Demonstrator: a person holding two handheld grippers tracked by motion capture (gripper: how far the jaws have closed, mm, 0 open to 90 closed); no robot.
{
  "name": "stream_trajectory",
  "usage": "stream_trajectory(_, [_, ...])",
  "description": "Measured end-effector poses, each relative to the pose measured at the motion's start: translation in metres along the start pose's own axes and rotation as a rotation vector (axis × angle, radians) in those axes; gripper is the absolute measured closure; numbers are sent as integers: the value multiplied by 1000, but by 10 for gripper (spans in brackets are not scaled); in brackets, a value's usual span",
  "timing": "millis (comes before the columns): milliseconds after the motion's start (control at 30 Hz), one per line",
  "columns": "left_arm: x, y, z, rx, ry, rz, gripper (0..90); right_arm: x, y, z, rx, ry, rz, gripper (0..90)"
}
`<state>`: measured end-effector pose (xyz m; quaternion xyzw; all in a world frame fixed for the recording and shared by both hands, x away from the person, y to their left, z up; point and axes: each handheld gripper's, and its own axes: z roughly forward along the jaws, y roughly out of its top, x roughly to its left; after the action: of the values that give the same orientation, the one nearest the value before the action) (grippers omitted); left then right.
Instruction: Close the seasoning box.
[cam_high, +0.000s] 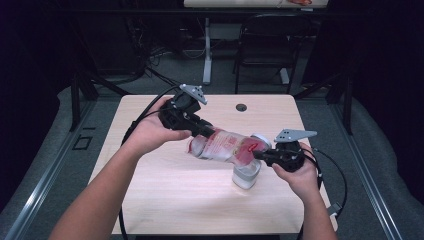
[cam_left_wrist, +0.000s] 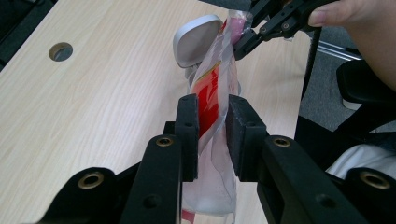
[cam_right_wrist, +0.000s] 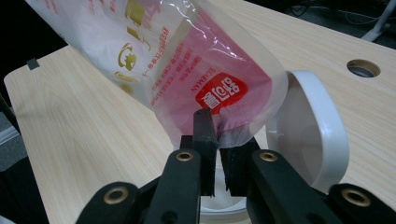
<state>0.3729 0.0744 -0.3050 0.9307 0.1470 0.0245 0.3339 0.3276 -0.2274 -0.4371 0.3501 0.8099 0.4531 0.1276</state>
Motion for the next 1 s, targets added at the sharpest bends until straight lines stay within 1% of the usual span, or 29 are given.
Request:
stream_trajectory(33, [0, 0, 0, -1, 6, -4, 758, 0, 0, 0, -2, 0, 1, 857])
stream_trajectory(133, [0, -1, 1, 1, 8, -2, 758, 0, 0, 1, -2, -2, 0, 856])
stream_trajectory(400, [-1, 0, 2, 2, 8, 0, 757, -2, 0, -1, -17, -15, 9, 856])
stream_trajectory(467, [-1, 0, 2, 1, 7, 0, 758, -2, 0, -2, -19, -18, 5, 856])
stream_trajectory(733, [0, 2, 4, 2, -2, 2, 758, 1, 0, -7, -4, -37, -10, 856])
stream_trajectory(933, [-1, 3, 5, -5, 0, 3, 758, 1, -1, -9, -1, -34, -8, 856])
stream_trajectory(1000, [0, 3, 5, -3, -8, 3, 758, 1, -2, -8, 1, -28, -8, 856])
